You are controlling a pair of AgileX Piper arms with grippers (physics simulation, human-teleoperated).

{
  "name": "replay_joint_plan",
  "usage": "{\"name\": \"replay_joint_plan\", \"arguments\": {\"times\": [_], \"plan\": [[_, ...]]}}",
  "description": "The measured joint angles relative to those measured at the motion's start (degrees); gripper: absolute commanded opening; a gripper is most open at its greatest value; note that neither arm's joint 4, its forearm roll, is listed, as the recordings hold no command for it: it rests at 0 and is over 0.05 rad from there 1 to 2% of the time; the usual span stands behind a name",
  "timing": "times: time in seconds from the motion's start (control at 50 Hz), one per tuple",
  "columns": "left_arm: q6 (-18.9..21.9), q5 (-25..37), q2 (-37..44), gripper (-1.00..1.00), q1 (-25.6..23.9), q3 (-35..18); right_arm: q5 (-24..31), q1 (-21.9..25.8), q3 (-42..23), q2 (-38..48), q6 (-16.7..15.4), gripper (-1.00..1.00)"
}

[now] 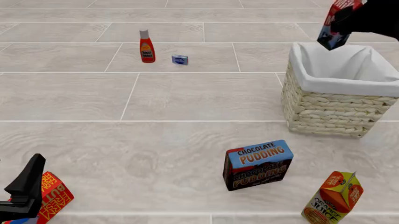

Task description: Pick the milk and place it in the basket.

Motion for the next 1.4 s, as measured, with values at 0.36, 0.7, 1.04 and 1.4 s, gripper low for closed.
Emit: {"name": "replay_joint_plan", "arguments": {"times": [0.36,0.7,1.04,1.4], "plan": [[0.0,0.0,0.0,1.0,0.0,0.0,-1.4,-3.5,2.8,0.1,-0.6,-1.0],[0.0,0.0,0.0,1.0,0.0,0.0,-2.6,-4.8,4.1,2.6,-0.8,-1.0],[0.0,0.0,0.0,1.0,0.0,0.0,-3.2,-5.3,3.3,7.2,-0.9,-1.0],[0.0,0.0,0.0,1.0,0.0,0.0,-3.8,-5.4,2.6,10.8,-0.5,-1.0]]}}
